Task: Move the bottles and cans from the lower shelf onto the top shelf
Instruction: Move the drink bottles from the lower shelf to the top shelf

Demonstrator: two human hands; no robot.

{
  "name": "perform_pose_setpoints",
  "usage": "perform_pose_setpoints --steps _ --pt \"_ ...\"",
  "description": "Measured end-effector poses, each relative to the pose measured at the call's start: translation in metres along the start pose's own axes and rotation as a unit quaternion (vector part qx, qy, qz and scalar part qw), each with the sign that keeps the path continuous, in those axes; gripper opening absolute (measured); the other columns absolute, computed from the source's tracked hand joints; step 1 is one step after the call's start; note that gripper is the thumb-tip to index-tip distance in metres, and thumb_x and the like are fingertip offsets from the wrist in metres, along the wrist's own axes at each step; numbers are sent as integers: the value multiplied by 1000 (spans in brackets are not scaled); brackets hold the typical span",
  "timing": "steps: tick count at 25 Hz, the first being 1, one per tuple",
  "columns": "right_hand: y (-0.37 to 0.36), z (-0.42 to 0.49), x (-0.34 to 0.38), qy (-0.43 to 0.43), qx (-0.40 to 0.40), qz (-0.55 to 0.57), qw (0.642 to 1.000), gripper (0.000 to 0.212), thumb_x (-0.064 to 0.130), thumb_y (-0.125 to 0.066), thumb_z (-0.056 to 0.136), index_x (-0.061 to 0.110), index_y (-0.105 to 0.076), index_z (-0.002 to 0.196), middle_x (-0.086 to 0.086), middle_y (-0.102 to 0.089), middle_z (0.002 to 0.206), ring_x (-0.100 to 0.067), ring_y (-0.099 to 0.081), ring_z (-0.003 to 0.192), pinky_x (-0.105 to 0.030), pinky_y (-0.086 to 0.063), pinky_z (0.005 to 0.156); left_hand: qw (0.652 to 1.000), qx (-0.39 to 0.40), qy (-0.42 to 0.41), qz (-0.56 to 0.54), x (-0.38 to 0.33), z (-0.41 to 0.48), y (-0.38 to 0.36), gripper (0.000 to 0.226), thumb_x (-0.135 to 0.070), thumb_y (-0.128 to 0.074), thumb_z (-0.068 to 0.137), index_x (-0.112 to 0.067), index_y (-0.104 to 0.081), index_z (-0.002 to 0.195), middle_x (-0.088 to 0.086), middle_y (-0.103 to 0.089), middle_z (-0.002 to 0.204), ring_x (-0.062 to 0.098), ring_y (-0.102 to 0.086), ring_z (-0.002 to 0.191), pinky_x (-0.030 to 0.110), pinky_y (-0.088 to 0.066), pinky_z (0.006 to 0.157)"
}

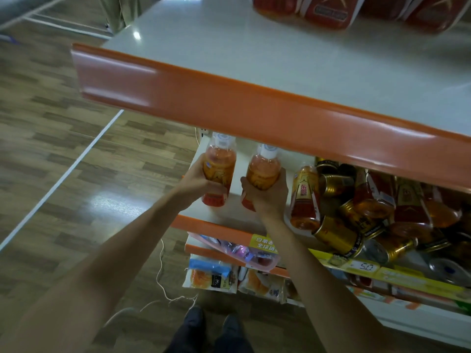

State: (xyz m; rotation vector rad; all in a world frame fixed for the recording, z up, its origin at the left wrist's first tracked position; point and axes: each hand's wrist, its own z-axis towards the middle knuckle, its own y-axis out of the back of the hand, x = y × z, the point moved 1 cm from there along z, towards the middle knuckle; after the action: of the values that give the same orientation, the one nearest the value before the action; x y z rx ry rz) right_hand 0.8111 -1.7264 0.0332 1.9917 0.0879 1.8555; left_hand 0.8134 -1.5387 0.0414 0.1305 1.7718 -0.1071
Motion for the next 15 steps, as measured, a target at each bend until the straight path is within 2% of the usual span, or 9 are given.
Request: perform_pose_setpoints --steps 3,6,8,11,14,15 --pt "12 -3 1 23 49 -20 998 59 25 -89 66 27 -46 107 16 -56 91 -2 -57 80 -10 -43 69 1000 -20 0 1 -8 -13 -9 86 9 -74 52 -10 -41 130 23 -61 108 32 -67 99 43 -58 84" --pt "24 -9 5 42 82 -32 995 59 27 -89 66 27 -47 108 9 -60 96 -10 -60 86 -21 -49 76 999 -29 -18 -12 -14 -28 -19 87 9 -75 52 -11 -42 130 20 -63 106 31 -68 99 44 -57 84" --pt "32 -16 8 35 100 -23 994 61 26 -89 66 27 -48 110 9 -60 98 -11 -60 89 -16 -46 74 999 -29 -21 -18 -18 -41 -26 84 11 -77 54 -13 -46 128 16 -67 103 30 -69 98 41 -57 81" --pt "46 -36 15 31 119 -15 992 64 27 -89 67 25 -49 117 15 -57 97 -2 -57 85 -4 -39 67 999 -22 -29 -29 -23 -65 -39 73 18 -75 56 -13 -53 119 9 -72 90 25 -72 87 34 -56 73" --pt "56 -61 16 39 110 -13 993 66 29 -91 65 29 -48 115 18 -56 95 -4 -58 89 -8 -42 76 998 -23 -32 -50 -30 -92 -49 68 5 -79 45 -10 -57 107 8 -73 82 23 -72 78 32 -56 66" --pt "60 -71 19 44 101 -12 994 65 29 -91 64 30 -47 113 18 -57 95 -5 -58 90 -12 -44 78 998 -20 -36 -48 -33 -102 -51 65 6 -79 45 -8 -57 105 7 -73 80 23 -71 76 31 -56 64"
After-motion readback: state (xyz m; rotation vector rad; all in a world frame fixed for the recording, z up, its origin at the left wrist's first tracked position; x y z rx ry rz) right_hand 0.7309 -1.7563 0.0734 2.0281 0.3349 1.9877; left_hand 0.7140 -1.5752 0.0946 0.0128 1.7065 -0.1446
